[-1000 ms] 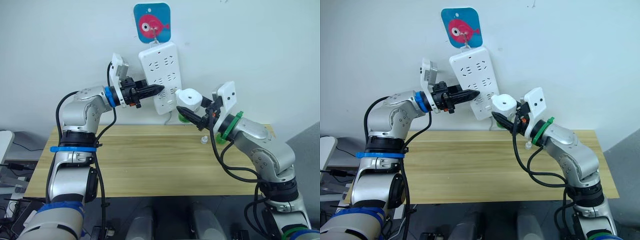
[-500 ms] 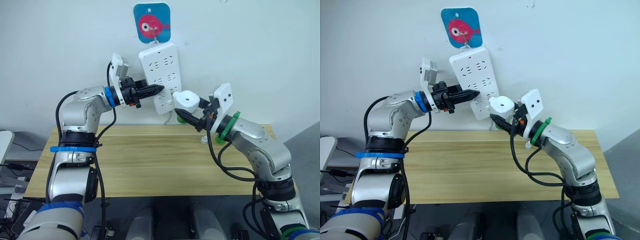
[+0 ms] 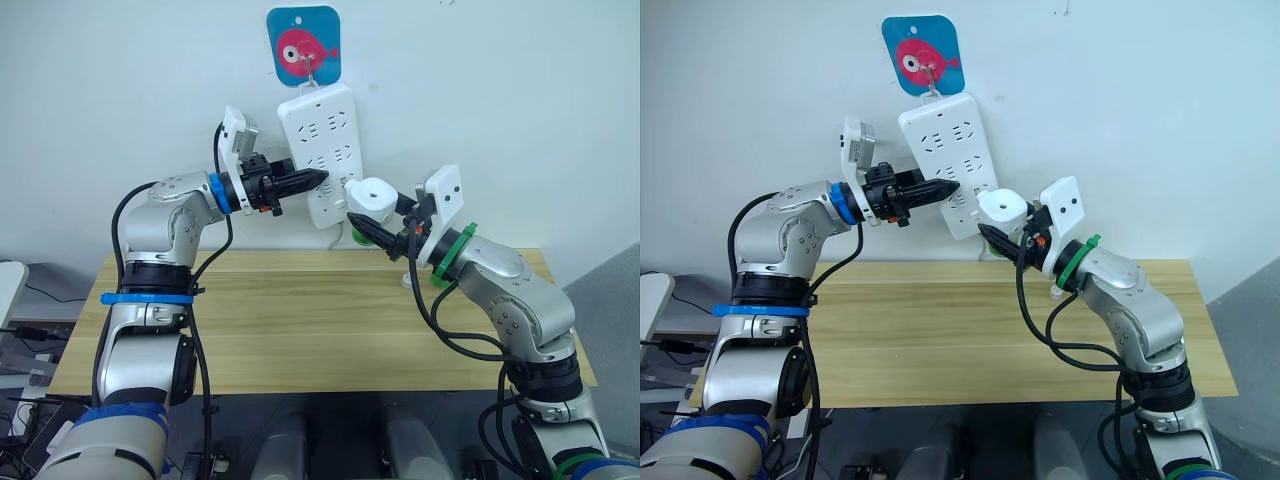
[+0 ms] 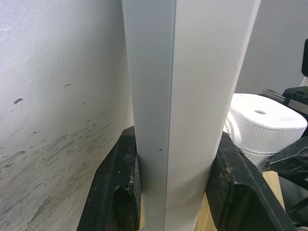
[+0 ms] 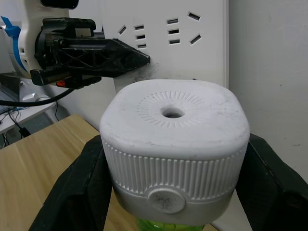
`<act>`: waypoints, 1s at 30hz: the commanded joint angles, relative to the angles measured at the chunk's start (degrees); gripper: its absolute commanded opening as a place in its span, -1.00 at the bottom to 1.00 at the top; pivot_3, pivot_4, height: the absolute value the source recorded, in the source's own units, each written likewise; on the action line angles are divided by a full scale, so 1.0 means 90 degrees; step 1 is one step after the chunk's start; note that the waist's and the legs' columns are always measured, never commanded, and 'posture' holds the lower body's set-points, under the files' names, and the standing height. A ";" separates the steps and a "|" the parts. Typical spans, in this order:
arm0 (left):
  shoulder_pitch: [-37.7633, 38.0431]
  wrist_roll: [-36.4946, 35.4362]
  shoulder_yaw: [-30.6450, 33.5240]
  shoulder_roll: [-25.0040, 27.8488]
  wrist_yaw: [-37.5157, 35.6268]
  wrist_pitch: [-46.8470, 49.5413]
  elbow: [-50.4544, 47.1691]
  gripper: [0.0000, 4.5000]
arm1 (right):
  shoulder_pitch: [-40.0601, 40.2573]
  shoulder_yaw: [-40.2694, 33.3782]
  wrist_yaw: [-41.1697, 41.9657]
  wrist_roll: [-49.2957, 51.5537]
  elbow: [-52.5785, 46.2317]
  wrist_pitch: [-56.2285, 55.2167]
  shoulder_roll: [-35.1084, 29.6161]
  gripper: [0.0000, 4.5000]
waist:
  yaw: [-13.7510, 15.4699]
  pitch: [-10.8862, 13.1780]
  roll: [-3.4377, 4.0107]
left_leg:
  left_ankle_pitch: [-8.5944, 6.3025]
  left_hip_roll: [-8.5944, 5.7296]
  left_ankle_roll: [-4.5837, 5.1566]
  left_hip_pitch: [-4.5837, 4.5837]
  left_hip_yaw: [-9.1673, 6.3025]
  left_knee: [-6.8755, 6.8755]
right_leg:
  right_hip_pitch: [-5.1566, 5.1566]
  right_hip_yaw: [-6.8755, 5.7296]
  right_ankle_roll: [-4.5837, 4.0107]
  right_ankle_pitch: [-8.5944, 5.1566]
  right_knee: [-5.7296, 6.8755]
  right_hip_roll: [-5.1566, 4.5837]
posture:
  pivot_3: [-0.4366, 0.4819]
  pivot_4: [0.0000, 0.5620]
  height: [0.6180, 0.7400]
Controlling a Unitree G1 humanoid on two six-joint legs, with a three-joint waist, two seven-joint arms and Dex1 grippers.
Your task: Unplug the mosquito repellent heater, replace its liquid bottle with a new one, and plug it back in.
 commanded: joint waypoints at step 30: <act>0.0189 -0.0101 -0.0052 -0.0169 -0.0001 -0.0033 -0.0562 -0.42 | -0.1135 0.0774 -0.1511 -0.1216 -0.0014 0.0867 0.1047 0.36 | -0.0082 0.0000 -0.0001 | 0.0006 0.0009 -0.0010 0.0007 0.0004 -0.0001 | -0.0012 0.0003 -0.0001 0.0001 0.0024 0.0004 | -0.22 -0.21 1.00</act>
